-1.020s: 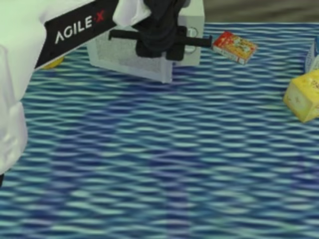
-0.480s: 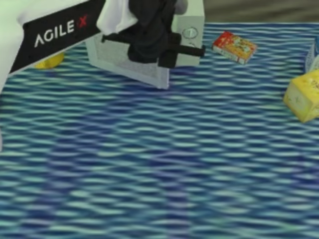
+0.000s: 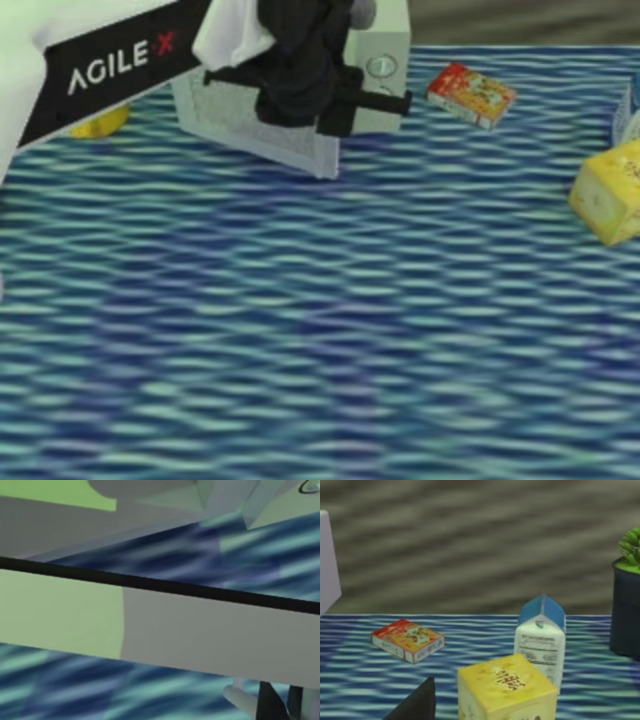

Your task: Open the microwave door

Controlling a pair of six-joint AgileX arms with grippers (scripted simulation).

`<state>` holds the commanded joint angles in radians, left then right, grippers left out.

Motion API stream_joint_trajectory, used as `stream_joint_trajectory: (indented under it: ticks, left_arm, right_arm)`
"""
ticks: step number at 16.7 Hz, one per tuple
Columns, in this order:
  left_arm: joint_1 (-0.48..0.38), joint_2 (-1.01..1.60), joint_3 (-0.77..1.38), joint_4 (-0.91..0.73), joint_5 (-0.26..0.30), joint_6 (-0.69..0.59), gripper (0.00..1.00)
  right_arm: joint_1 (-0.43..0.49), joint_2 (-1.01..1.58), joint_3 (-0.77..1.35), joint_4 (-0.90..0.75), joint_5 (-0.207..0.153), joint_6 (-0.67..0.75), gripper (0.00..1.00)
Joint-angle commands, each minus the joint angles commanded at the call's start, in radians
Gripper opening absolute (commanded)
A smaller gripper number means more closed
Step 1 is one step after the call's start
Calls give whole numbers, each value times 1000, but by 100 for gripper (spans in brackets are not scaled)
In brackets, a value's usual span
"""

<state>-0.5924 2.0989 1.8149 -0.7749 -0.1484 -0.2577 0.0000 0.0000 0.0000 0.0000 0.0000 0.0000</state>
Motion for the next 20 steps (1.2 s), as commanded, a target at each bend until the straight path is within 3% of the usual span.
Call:
stream_joint_trajectory:
  ticks: [20]
  left_arm:
    - [1, -21, -32, 16, 21, 25, 0]
  right_arm:
    - [0, 0, 0, 0, 0, 0, 100]
